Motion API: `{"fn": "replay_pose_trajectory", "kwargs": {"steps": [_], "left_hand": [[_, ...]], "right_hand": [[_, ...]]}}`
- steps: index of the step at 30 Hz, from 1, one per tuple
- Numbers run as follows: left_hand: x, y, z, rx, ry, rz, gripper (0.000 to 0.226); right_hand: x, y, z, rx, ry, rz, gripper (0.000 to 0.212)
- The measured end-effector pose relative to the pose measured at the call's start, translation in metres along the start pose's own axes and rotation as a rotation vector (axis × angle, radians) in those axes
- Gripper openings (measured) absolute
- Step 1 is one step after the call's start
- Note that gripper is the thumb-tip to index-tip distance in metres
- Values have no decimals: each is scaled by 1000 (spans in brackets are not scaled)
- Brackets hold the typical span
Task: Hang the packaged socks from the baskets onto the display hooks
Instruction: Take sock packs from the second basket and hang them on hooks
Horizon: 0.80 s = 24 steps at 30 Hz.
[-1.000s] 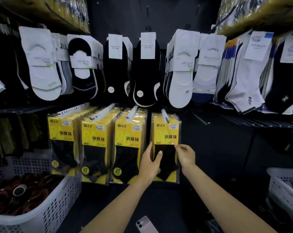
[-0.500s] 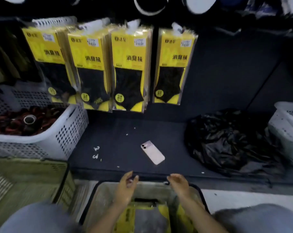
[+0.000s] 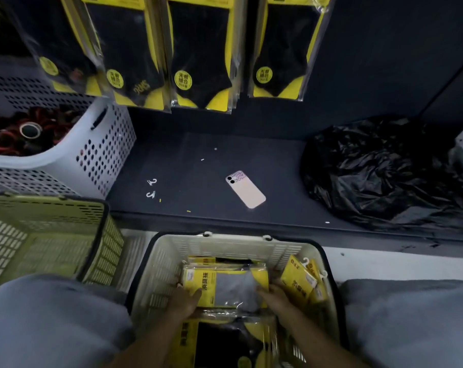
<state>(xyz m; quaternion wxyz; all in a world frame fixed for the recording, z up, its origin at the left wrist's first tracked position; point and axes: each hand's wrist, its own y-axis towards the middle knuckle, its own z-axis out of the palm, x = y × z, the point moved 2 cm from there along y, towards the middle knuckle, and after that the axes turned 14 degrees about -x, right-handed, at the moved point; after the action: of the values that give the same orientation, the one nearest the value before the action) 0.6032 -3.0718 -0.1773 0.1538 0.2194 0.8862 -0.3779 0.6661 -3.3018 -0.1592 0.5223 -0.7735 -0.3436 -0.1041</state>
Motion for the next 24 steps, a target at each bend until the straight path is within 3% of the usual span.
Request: {"fn": "replay_pose_trajectory", "kwargs": {"steps": [4, 9, 12, 15, 17, 18, 22, 24], "left_hand": [[-1, 5, -1, -4, 3, -18, 58], [-6, 3, -3, -56, -113, -48, 47], [-15, -5, -6, -111, -246, -160, 55], [-38, -21, -16, -195, -403, -251, 43], [-60, -31, -25, -223, -520, -187, 39], [-73, -37, -32, -232, -558, -130, 43], [-125, -62, -74, -312, -863, 24, 64], [-149, -72, -97, -237, -1069, 17, 74]], "right_hand": [[9, 0, -2, -36, 96, -13, 34], [30, -13, -6, 121, 101, 18, 74], [50, -29, -15, 181, 53, -51, 85], [80, -48, -31, 195, 119, -162, 68], [101, -64, -48, 168, 258, -217, 40], [111, -69, -58, 142, 324, -233, 36], [143, -79, -97, 94, 515, -257, 71], [157, -83, -111, 129, 637, -261, 64]]}}
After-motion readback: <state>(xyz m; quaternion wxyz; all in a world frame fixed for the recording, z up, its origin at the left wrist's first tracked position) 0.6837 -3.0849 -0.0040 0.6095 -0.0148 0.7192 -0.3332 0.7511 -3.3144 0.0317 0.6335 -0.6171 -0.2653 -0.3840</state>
